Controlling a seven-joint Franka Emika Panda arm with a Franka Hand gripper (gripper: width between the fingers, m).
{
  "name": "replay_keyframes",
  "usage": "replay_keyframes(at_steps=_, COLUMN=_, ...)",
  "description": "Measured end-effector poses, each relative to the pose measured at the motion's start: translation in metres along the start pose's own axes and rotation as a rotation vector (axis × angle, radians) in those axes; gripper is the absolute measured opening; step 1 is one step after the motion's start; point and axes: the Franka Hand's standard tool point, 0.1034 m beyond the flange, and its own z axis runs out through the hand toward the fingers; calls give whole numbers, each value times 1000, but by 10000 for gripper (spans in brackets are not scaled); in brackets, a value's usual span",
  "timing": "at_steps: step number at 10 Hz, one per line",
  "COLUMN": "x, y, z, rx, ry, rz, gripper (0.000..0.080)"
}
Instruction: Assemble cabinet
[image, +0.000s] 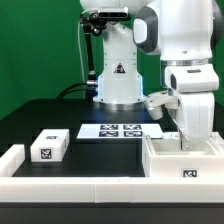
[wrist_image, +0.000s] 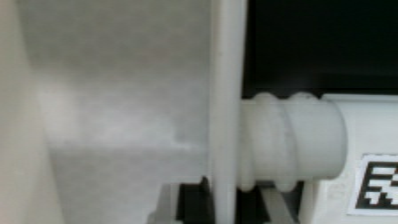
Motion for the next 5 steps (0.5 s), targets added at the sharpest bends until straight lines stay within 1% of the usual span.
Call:
replay_keyframes(at_steps=1, x=0, y=0, z=0, rx=0, ry=0, rz=1, gripper=118)
replay_keyframes(at_steps=2, x=-1, y=0, z=0, rx=0, ry=0, rz=1, gripper=254)
replay_keyframes(at_steps=3, x=-1, y=0, z=0, rx=0, ry=0, rz=2, gripper=254)
replay_keyframes(at_steps=4, x=-1, y=0, z=0, rx=0, ry=-1, rz=2, gripper=450)
replay_keyframes(at_steps=5, x=-2, y=0, z=0, rx=0, ry=-1, rz=3, gripper=577)
